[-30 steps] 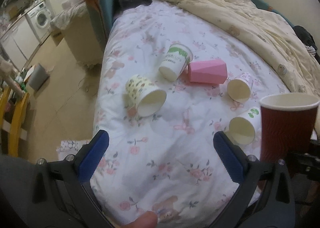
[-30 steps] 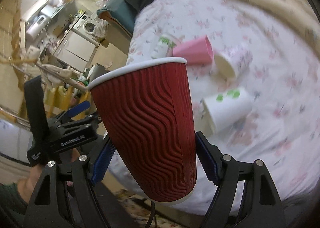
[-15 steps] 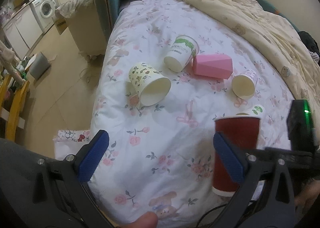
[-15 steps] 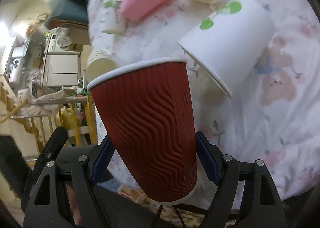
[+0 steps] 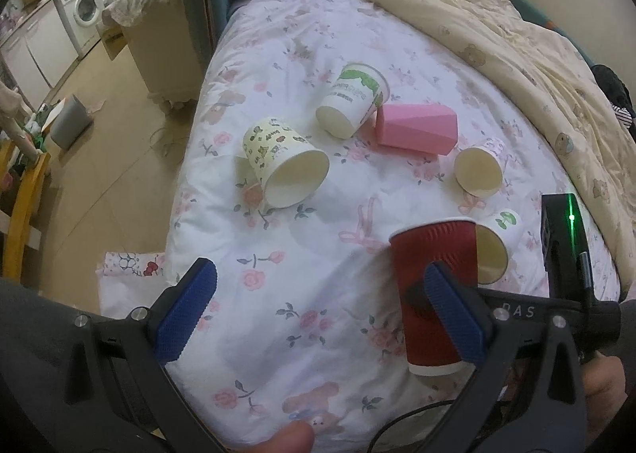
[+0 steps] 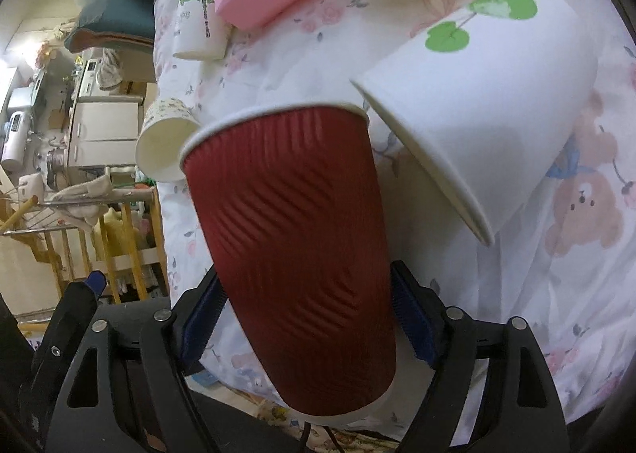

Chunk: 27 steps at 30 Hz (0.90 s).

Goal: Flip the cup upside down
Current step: 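Lift the red ripple cup with the right gripper and turn it upright, then bring the left gripper to the red cup held by the right gripper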

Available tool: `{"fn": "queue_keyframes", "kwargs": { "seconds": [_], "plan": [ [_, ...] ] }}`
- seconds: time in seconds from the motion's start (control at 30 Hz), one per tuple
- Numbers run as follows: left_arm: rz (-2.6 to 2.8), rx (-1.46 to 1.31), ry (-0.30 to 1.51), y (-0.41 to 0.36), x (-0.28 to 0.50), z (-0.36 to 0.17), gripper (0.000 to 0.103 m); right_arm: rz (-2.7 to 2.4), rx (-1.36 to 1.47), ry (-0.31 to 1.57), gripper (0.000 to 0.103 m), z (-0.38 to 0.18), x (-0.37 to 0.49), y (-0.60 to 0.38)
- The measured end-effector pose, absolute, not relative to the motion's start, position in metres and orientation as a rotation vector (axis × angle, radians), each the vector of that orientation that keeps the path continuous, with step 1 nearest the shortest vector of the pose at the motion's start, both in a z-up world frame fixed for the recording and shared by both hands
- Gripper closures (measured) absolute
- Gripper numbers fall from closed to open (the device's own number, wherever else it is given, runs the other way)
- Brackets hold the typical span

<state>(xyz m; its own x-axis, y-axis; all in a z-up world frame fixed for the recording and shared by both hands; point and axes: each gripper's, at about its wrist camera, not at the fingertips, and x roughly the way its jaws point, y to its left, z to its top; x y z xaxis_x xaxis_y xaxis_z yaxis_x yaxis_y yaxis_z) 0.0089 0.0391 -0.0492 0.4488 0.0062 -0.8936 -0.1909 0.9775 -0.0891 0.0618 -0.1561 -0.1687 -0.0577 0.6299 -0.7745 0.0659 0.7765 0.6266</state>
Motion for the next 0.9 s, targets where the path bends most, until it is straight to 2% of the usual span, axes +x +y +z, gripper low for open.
{"fn": "queue_keyframes", "kwargs": {
  "seconds": [0.23,0.63,0.9],
  "plan": [
    [0.121,-0.186,1.099,0.038,0.009,-0.049,0.000,0.546,0.516,1.550,0.004,-0.150,0.059,-0.160],
    [0.119,-0.165,1.077,0.033,0.006,-0.042,0.000,0.560,0.436,1.501,0.004,-0.115,0.053,-0.173],
    [0.122,-0.163,1.060,0.034,0.003,-0.038,0.000,0.549,0.317,1.267,0.004,-0.058,0.036,-0.201]
  ]
}}
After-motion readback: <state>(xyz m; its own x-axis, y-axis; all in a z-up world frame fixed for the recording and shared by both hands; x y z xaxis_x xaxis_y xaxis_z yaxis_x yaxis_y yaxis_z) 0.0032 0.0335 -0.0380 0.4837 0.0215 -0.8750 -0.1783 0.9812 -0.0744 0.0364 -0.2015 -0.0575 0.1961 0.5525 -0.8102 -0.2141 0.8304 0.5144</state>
